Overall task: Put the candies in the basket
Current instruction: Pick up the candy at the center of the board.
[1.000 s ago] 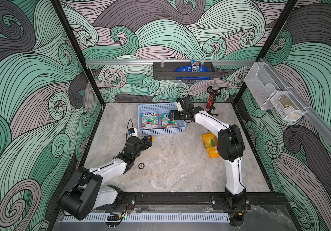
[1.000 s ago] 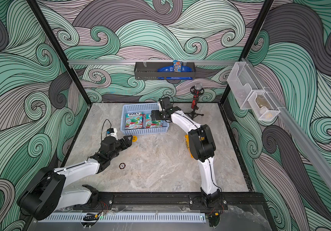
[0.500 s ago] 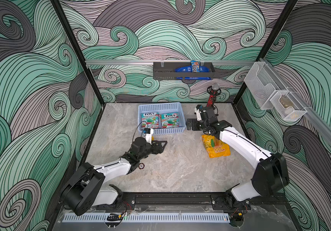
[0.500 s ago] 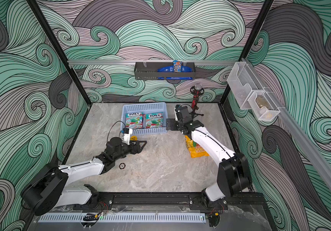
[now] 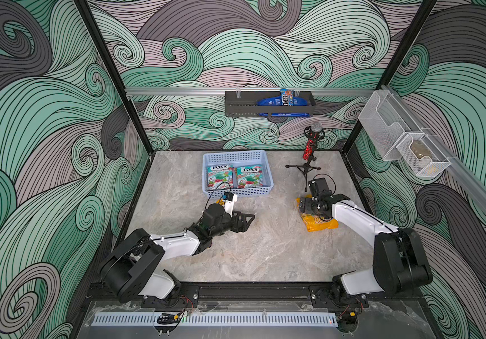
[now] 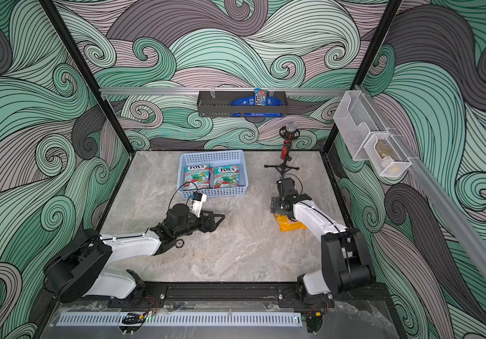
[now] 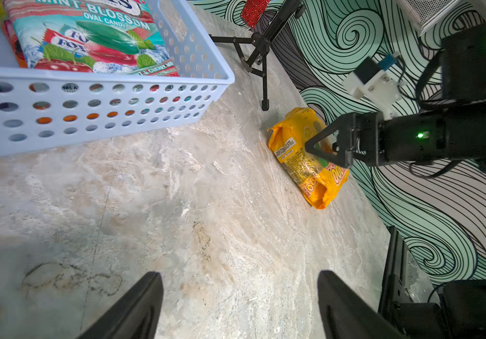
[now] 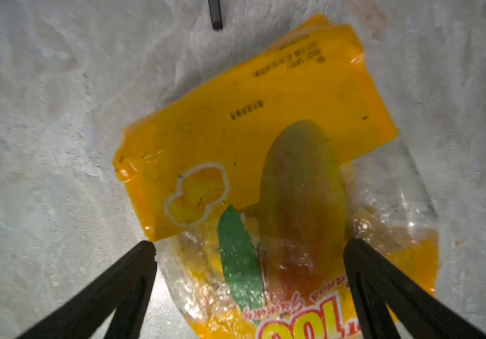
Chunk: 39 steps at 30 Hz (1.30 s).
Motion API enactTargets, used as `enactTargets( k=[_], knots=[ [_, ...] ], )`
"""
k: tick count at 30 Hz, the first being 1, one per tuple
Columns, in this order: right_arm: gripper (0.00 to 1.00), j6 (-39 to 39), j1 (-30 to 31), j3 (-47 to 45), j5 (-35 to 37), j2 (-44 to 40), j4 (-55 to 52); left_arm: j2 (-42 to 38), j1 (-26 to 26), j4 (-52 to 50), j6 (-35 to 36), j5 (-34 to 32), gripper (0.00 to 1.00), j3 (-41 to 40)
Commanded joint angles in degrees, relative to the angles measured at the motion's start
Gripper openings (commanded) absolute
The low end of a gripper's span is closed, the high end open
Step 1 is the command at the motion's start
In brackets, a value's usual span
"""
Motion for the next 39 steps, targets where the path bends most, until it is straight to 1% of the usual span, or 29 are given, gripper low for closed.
enactTargets(
  k=[1,3,6,8,11,12,14,16,21,25,28,31,33,35,37,39],
  knots=[
    [1.00,1.6,2.2,-0.7,-2.6,1.1,0.5,-0.4,0.0,-0.2,1.7,-1.4,0.85,1.9],
    [1.00,3.6,4.7,-1.3,-6.5,1.0,2.4,-0.7,0.1,-0.8,2.0,-1.9,0.85,2.1],
    [1.00,7.8,6.6,-2.7,-18.5,1.6,7.7,-1.5,0.1,-1.2,2.4,-3.0,0.85,1.8],
    [1.00,10.1,8.3,-2.5,-21.4,2.0,10.1,-2.0,0.1,-1.2,2.5,-3.9,0.85,1.4],
    [1.00,10.1,9.7,-0.2,-18.5,1.1,9.6,-2.2,0.1,-1.3,2.8,-4.9,0.85,1.3],
    [1.00,9.6,9.5,0.4,-16.1,-0.1,8.7,-2.2,0.1,-1.4,2.8,-5.2,0.85,1.3],
    [1.00,8.0,8.6,1.4,-10.4,-2.5,6.6,-2.4,0.1,-1.6,2.8,-5.3,0.85,1.4],
    [1.00,6.7,6.0,1.4,-7.2,-5.3,5.7,-2.6,0.0,-1.6,2.8,-5.4,0.85,1.4],
    [1.00,6.3,-3.6,-1.2,-6.9,-9.8,5.9,-3.3,0.1,-1.8,2.7,-6.2,0.85,1.2],
    [1.00,7.9,-6.3,-3.8,-6.0,-10.2,6.4,-4.0,0.1,-2.0,2.6,-6.8,0.85,1.0],
    [1.00,8.8,-7.5,-5.9,-8.8,-8.1,7.4,-5.0,0.1,-2.7,2.0,-9.1,0.85,0.7],
    [1.00,9.6,-7.8,-8.9,-14.1,-6.9,11.1,-6.3,0.1,-4.9,0.3,-15.0,0.85,0.7],
    [1.00,10.8,-7.7,-11.4,-17.0,-7.3,14.4,-7.3,0.2,-7.9,-3.0,-22.0,0.85,1.0],
    [1.00,11.6,-7.8,-13.4,-18.3,-7.9,16.8,-8.5,0.3,-10.6,-5.4,-28.2,0.86,1.0],
    [0.94,12.0,-7.7,-14.6,-18.8,-8.6,18.4,-10.1,0.8,-13.6,-8.9,-34.9,0.87,0.5],
    [0.83,12.3,-7.7,-15.5,-18.8,-9.5,19.6,-12.3,1.6,-15.7,-13.4,-42.0,0.89,-1.1]
  ],
)
